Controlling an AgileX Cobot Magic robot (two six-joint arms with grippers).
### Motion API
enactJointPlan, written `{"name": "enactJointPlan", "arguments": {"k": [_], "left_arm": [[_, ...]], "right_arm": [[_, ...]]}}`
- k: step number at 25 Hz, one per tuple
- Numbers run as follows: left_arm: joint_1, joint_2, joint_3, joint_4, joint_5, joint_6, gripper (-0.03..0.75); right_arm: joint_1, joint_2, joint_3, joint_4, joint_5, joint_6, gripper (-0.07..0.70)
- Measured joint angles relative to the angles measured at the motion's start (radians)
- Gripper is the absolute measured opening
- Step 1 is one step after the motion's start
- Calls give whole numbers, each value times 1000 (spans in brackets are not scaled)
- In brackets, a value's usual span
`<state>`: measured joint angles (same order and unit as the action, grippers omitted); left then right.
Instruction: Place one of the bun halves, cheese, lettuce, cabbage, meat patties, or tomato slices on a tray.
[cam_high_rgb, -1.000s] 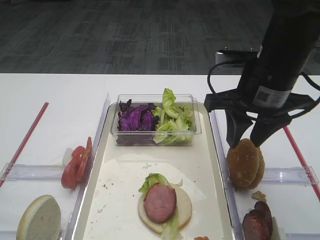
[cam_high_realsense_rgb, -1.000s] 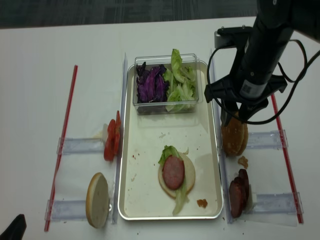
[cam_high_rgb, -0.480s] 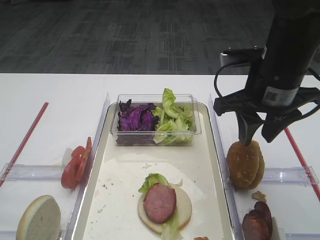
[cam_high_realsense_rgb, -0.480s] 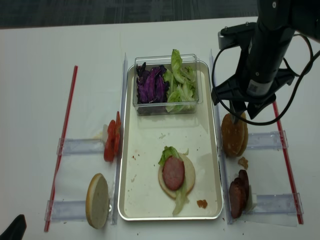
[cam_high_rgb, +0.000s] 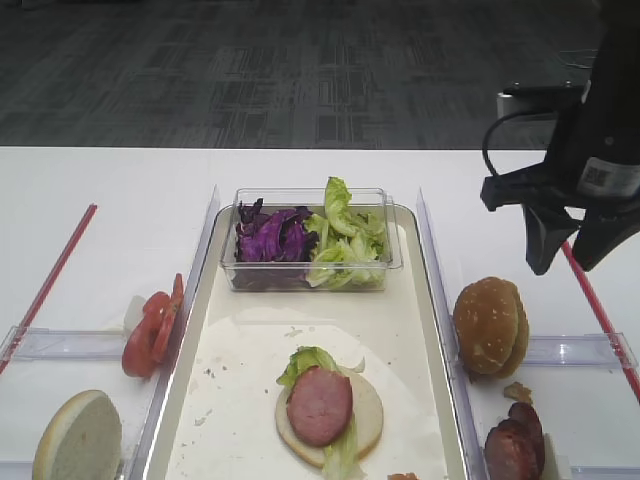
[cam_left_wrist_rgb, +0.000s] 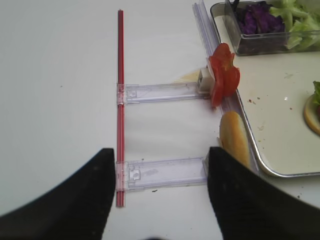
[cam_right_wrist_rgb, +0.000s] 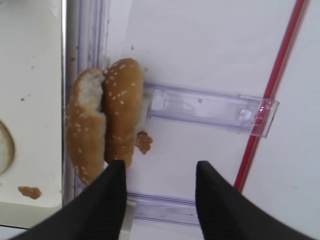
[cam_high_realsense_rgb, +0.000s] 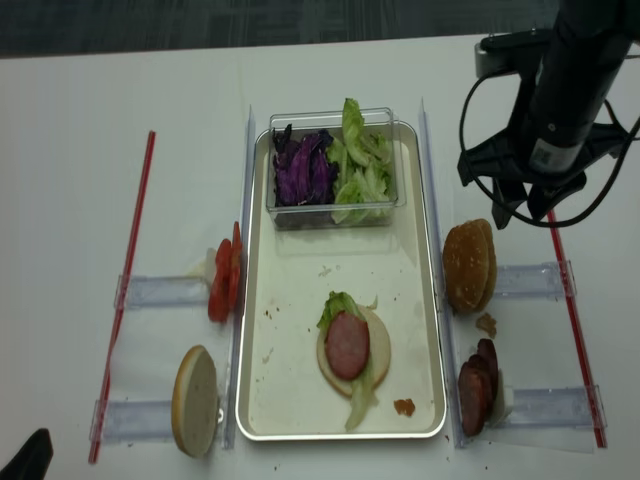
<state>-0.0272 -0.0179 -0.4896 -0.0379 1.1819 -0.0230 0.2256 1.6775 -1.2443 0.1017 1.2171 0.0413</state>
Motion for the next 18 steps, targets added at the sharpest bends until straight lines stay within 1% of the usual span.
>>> {"name": "enactJointPlan", "arguments": {"k": [6, 11, 18], "left_arm": [[0, 0, 0, 0, 0, 0, 391], [0, 0, 0, 0, 0, 0, 391], [0, 0, 0, 0, 0, 0, 391]], "right_arm": [[-78, 0, 0, -8, 0, -41, 351], [-137, 0, 0, -19, 0, -55, 351], [-157, 0, 0, -22, 0, -61, 351]]}}
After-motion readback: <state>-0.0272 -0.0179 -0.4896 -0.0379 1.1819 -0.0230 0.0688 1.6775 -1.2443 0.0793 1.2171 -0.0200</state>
